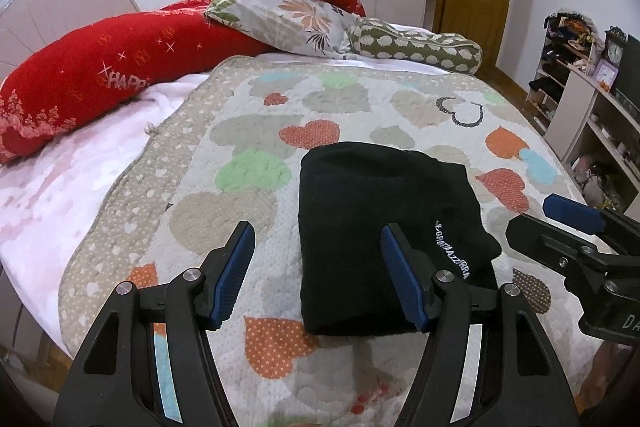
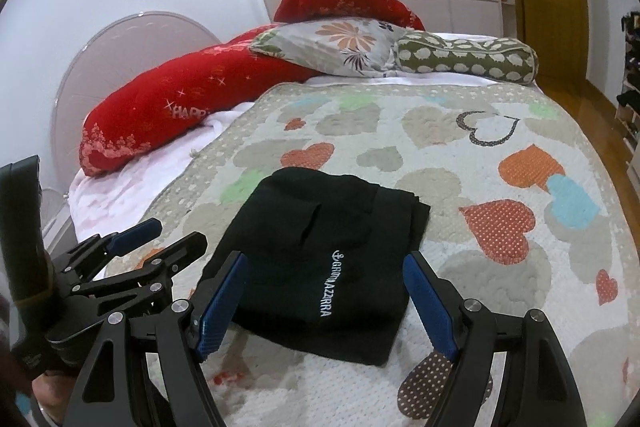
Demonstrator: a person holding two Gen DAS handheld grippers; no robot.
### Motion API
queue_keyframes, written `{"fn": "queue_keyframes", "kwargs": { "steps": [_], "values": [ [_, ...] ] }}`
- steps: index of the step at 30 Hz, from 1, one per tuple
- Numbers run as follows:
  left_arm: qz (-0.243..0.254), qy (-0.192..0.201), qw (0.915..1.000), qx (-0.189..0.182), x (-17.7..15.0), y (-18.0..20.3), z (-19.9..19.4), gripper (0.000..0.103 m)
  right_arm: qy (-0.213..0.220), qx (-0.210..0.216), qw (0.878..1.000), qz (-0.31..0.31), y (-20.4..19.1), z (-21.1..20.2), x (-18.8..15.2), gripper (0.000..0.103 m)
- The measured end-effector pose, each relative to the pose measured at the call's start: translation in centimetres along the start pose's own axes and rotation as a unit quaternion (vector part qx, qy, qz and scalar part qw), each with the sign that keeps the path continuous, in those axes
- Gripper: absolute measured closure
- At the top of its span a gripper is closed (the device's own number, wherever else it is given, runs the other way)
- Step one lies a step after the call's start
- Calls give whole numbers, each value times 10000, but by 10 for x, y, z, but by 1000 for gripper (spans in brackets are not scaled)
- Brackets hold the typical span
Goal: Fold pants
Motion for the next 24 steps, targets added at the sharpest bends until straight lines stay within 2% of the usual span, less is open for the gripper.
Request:
{"fn": "queue_keyframes", "kwargs": {
  "steps": [24],
  "values": [
    [21, 125, 9999, 50, -3, -2, -17, 37, -109, 74, 9998, -132, -11, -1, -4, 25]
  ]
}}
Point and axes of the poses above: each gripper's, at about its wrist camera, not at the fingertips, and z roughly the way its jaws point, y to its right, x to its top, the point moved 2 cm from there along z, roughly the way its jaws point, and after that the axes turned 11 degrees about x, right-handed, at the moved point
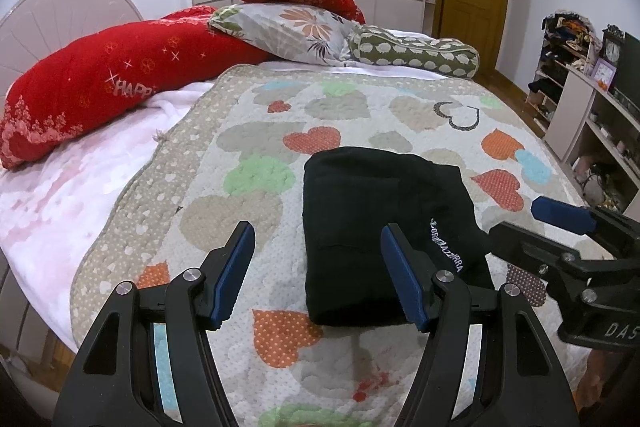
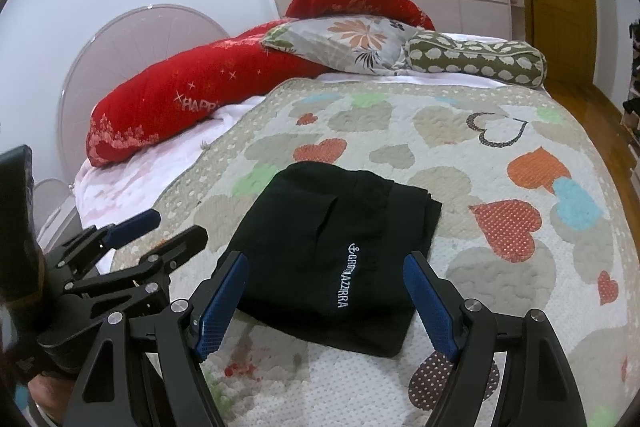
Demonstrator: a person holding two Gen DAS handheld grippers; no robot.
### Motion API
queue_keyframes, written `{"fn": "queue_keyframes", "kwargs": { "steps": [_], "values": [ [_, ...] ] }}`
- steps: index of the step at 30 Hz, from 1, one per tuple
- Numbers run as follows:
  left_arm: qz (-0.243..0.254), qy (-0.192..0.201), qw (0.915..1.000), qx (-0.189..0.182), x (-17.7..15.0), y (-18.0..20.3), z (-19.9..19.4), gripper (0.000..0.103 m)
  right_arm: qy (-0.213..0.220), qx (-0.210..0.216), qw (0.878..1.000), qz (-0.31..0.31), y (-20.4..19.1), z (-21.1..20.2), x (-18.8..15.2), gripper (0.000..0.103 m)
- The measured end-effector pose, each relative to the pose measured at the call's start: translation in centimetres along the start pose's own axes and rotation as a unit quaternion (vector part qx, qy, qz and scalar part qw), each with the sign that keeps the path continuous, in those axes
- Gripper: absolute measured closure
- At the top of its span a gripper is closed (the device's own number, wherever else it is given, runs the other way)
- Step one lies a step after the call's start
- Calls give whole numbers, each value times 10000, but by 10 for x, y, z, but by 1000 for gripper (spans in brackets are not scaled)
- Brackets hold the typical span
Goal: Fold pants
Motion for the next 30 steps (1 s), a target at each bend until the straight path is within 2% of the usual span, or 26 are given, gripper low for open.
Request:
{"fn": "queue_keyframes", "kwargs": {
  "steps": [30],
  "values": [
    [46, -72, 9999, -77, -4, 4, 5, 37, -32, 15, 10000, 39, 5, -1, -5, 25]
  ]
}}
Point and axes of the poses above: each gripper's, at about its wrist camera, not at the fingertips, and z roughly the way its jaws point, y to its right, x to its top, the point moved 2 cm from there along z, roughly the way its jaws point, and after that the axes turned 11 degrees about x, right-handed, at the moved point
